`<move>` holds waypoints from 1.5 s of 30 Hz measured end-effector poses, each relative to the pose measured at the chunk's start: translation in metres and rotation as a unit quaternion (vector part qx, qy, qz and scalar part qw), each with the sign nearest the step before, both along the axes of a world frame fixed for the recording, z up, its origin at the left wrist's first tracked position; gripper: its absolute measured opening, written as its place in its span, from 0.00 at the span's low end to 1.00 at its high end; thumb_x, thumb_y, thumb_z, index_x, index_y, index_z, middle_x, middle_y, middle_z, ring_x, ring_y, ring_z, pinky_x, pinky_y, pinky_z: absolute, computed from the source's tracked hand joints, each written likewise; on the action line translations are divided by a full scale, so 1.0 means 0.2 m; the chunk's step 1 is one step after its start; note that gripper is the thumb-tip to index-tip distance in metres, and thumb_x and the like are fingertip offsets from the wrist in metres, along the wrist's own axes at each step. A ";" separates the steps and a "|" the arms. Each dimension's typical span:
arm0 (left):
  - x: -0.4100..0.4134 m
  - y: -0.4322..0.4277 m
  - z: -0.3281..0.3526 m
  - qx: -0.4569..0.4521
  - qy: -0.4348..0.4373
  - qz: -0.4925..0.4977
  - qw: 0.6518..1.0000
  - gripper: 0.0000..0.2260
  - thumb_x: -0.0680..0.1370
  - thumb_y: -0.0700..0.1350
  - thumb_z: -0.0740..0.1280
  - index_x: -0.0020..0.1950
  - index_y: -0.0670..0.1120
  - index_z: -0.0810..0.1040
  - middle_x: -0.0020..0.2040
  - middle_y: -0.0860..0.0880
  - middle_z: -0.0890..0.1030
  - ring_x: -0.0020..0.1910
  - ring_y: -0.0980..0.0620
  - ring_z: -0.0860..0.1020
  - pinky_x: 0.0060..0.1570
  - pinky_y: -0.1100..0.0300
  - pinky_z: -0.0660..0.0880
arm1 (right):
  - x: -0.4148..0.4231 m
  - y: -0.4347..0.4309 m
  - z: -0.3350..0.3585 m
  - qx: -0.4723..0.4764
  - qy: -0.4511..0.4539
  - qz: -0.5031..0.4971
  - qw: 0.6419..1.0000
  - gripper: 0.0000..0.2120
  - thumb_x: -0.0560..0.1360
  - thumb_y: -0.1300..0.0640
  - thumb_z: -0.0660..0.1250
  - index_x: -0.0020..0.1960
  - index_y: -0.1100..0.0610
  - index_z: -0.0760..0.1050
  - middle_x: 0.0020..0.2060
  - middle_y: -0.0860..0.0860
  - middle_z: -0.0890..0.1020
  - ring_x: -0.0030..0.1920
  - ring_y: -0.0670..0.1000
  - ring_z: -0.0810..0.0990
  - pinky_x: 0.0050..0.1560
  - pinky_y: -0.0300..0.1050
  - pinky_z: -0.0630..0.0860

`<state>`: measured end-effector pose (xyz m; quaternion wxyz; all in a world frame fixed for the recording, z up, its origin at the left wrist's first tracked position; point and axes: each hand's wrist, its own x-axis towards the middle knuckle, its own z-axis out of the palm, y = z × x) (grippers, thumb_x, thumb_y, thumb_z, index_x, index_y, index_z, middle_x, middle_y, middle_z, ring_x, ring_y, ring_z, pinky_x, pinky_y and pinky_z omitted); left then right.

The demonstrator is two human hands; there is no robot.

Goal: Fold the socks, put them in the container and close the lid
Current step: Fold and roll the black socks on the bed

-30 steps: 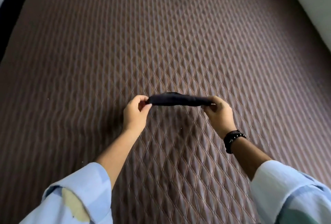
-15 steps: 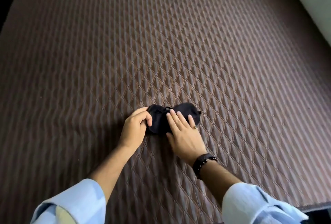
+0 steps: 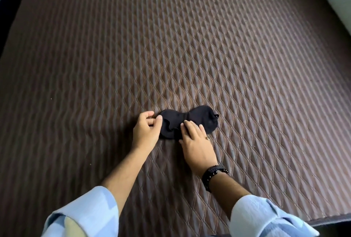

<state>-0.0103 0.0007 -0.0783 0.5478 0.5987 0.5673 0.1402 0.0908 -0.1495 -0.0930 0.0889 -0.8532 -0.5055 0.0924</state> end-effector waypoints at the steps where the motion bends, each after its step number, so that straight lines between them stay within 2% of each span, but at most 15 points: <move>1: 0.01 -0.01 0.01 -0.008 0.014 -0.016 1.000 0.16 0.78 0.51 0.71 0.65 0.50 0.78 0.46 0.55 0.83 0.48 0.47 0.85 0.55 0.46 0.83 | -0.02 -0.02 -0.02 -0.017 -0.001 0.011 1.000 0.27 0.82 0.51 0.63 0.77 0.63 0.66 0.76 0.60 0.68 0.77 0.61 0.66 0.78 0.62 0.60; 4: 0.03 -0.04 0.02 -0.053 0.020 -0.023 0.998 0.16 0.80 0.46 0.69 0.67 0.43 0.78 0.45 0.54 0.81 0.42 0.49 0.84 0.39 0.59 0.83 | -0.06 -0.04 -0.05 -0.052 0.004 -0.009 0.999 0.33 0.83 0.43 0.51 0.82 0.61 0.53 0.82 0.58 0.53 0.82 0.59 0.51 0.80 0.61 0.51; 7: 0.09 -0.07 0.07 -0.053 -0.006 -0.009 0.999 0.10 0.81 0.46 0.68 0.62 0.47 0.78 0.49 0.49 0.83 0.38 0.53 0.84 0.31 0.65 0.80 | -0.06 -0.04 -0.06 -0.048 0.020 -0.074 0.996 0.34 0.82 0.43 0.50 0.82 0.62 0.51 0.82 0.59 0.50 0.82 0.59 0.48 0.81 0.61 0.50; 12: 0.28 -0.17 0.17 -0.079 -0.081 -0.049 0.992 0.05 0.80 0.45 0.68 0.54 0.52 0.75 0.46 0.50 0.84 0.31 0.60 0.84 0.31 0.65 0.81 | -0.03 -0.04 -0.06 -0.041 0.057 -0.081 0.994 0.32 0.82 0.44 0.52 0.80 0.62 0.58 0.82 0.60 0.51 0.82 0.60 0.48 0.80 0.63 0.52; 16: 0.41 -0.26 0.20 -0.049 -0.049 -0.148 0.987 0.06 0.79 0.48 0.70 0.53 0.54 0.75 0.48 0.49 0.85 0.38 0.53 0.87 0.46 0.51 0.86 | -0.05 -0.09 -0.02 0.009 0.063 -0.152 0.986 0.26 0.81 0.48 0.54 0.74 0.61 0.67 0.81 0.62 0.54 0.82 0.63 0.50 0.79 0.67 0.50; 19: 0.47 -0.30 0.22 -0.014 0.013 -0.243 0.970 0.15 0.79 0.52 0.70 0.64 0.50 0.78 0.51 0.49 0.86 0.51 0.47 0.86 0.57 0.50 0.82 | -0.04 -0.17 0.00 0.116 0.170 -0.239 0.949 0.25 0.80 0.63 0.57 0.77 0.59 0.63 0.83 0.56 0.52 0.82 0.54 0.51 0.79 0.48 0.57; 22: 0.46 -0.28 0.21 0.057 0.081 -0.311 0.945 0.15 0.81 0.51 0.65 0.67 0.51 0.80 0.58 0.50 0.87 0.59 0.48 0.83 0.61 0.54 0.78 | 0.05 -0.17 0.07 0.250 0.216 -0.353 0.875 0.23 0.79 0.69 0.58 0.73 0.62 0.69 0.75 0.58 0.69 0.76 0.53 0.66 0.69 0.25 0.57; 25: 0.43 -0.27 0.18 0.050 0.088 -0.387 0.917 0.18 0.84 0.42 0.59 0.74 0.48 0.75 0.67 0.50 0.83 0.68 0.50 0.79 0.70 0.56 0.73 | 0.22 -0.08 0.13 0.240 0.268 -0.447 0.819 0.16 0.82 0.54 0.61 0.66 0.60 0.75 0.58 0.54 0.82 0.63 0.56 0.79 0.57 0.38 0.71; 27: 0.40 -0.28 0.16 0.039 0.075 -0.402 0.912 0.20 0.84 0.38 0.59 0.76 0.48 0.72 0.69 0.50 0.82 0.70 0.52 0.77 0.69 0.62 0.68 | 0.31 -0.05 0.16 0.166 0.299 -0.418 0.842 0.17 0.79 0.46 0.66 0.60 0.57 0.78 0.46 0.47 0.83 0.55 0.54 0.83 0.46 0.41 0.74; 32: 0.33 -0.27 0.12 0.047 0.009 -0.263 0.964 0.18 0.82 0.34 0.61 0.70 0.46 0.77 0.64 0.48 0.84 0.63 0.52 0.81 0.67 0.59 0.73 | 0.40 -0.04 0.15 0.090 0.350 -0.384 0.850 0.14 0.77 0.55 0.70 0.60 0.61 0.78 0.52 0.56 0.85 0.52 0.56 0.84 0.55 0.55 0.82; 34: 0.31 -0.29 0.13 0.076 0.044 -0.114 0.990 0.14 0.81 0.40 0.66 0.67 0.46 0.78 0.61 0.47 0.85 0.53 0.50 0.83 0.60 0.56 0.78 | 0.39 -0.05 0.14 0.138 0.436 -0.414 0.787 0.10 0.80 0.59 0.67 0.58 0.63 0.79 0.50 0.56 0.84 0.44 0.53 0.85 0.46 0.49 0.85; 36: 0.30 -0.31 0.16 -0.023 0.042 -0.032 0.998 0.19 0.80 0.48 0.70 0.70 0.45 0.75 0.62 0.46 0.83 0.54 0.47 0.83 0.60 0.51 0.80 | 0.35 -0.08 0.15 0.196 0.527 -0.435 0.704 0.05 0.81 0.63 0.65 0.52 0.62 0.78 0.50 0.58 0.83 0.42 0.50 0.85 0.40 0.41 0.83; 40: 0.33 -0.37 0.24 -0.311 -0.095 -0.068 0.943 0.18 0.82 0.49 0.68 0.71 0.45 0.74 0.57 0.46 0.84 0.51 0.48 0.85 0.53 0.52 0.82 | 0.27 -0.18 0.23 0.266 0.595 -0.424 0.628 0.06 0.82 0.67 0.62 0.54 0.63 0.77 0.51 0.59 0.84 0.46 0.52 0.86 0.43 0.41 0.84; 43: 0.39 -0.45 0.32 -0.279 -0.130 -0.065 0.949 0.19 0.83 0.39 0.65 0.75 0.41 0.72 0.64 0.40 0.81 0.59 0.42 0.82 0.55 0.50 0.80 | 0.24 -0.29 0.36 0.280 0.594 -0.414 0.630 0.06 0.81 0.64 0.64 0.57 0.63 0.75 0.57 0.65 0.83 0.55 0.62 0.85 0.52 0.53 0.84; 45: 0.46 -0.52 0.44 -0.232 -0.125 -0.100 0.959 0.20 0.84 0.37 0.63 0.76 0.43 0.70 0.66 0.42 0.79 0.61 0.43 0.81 0.55 0.48 0.79 | 0.26 -0.41 0.52 0.291 0.572 -0.439 0.629 0.14 0.81 0.54 0.68 0.61 0.60 0.72 0.59 0.61 0.81 0.53 0.58 0.84 0.55 0.61 0.82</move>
